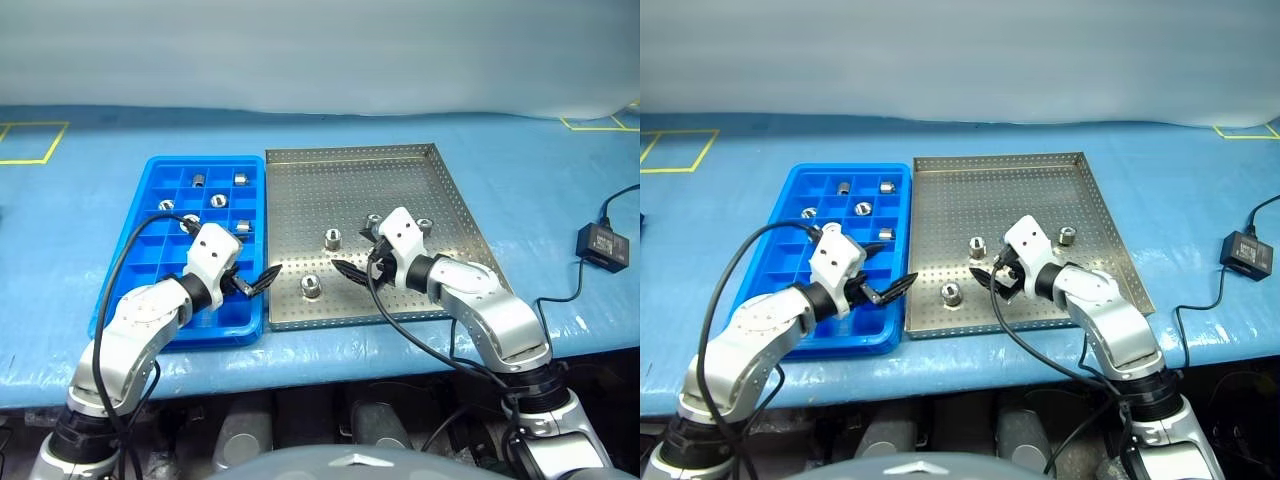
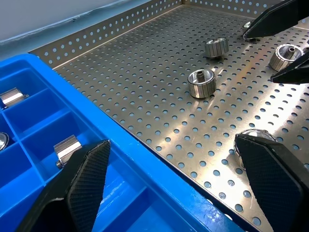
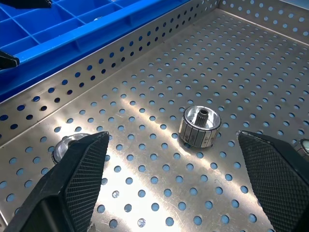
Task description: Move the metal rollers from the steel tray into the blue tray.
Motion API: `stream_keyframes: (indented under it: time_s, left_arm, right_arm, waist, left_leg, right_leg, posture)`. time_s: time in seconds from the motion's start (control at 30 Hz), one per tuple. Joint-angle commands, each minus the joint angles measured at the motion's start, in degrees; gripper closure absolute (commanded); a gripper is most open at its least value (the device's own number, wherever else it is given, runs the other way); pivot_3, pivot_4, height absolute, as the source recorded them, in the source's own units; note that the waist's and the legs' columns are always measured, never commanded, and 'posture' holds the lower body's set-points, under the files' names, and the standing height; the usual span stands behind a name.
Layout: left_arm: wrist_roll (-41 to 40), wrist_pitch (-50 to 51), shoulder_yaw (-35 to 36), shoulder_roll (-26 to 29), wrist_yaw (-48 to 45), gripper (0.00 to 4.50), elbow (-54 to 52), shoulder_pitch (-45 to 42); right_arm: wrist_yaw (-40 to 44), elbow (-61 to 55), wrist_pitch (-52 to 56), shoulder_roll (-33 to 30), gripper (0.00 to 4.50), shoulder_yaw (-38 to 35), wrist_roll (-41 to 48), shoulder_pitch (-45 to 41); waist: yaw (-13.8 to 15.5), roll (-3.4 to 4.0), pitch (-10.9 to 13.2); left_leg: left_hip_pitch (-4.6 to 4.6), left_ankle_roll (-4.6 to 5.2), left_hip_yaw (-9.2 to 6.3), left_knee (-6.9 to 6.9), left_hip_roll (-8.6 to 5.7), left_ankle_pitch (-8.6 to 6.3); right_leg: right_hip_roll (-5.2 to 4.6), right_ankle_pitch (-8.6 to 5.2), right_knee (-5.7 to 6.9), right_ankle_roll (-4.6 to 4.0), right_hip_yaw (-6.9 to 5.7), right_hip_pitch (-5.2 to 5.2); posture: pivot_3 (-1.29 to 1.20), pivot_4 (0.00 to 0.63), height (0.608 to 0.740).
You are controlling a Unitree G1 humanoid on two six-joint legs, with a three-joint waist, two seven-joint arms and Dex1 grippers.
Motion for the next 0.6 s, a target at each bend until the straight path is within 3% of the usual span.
stream_keyframes:
  time_s: [0.03,0.4,0.6]
  left_arm:
    - [0.3,-1.1,1.1,0.1,-0.1,0.01,-1.2,-0.7]
    - [0.1,0.0,0.0,0.3,-0.9,0.01,-0.5,-5.0]
    - [1.8,1.2,-10.1,2.1,-7.7,0.01,3.0,-12.6]
  right_arm:
    - [0.3,-1.0,-1.5,0.3,0.00,-0.6,0.1,-1.1]
    - [0.6,-1.9,-1.4,-0.5,0.00,-1.9,0.9,-0.1]
    - [-0.1,-3.0,-1.4,-0.4,0.00,-2.2,0.7,1.0]
  waist:
    - [0.0,0.00,0.0]
    - [0.1,0.00,0.0]
    - [0.1,-0.01,0.0]
  left_leg:
    - [0.00,0.00,0.00,0.00,0.00,0.00]
    - [0.00,0.00,0.01,0.04,0.00,0.00]
    - [0.00,0.01,0.13,0.08,-0.07,0.00]
  right_leg:
    - [0.00,0.00,0.00,0.00,0.00,0.00]
    - [0.01,0.00,0.01,0.00,-0.02,0.02]
    - [0.00,0.03,-0.01,0.05,0.00,0.06]
  posture:
    - [0.06,0.150,0.740]
    - [0.05,0.150,0.740]
    - [0.02,0.150,0.740]
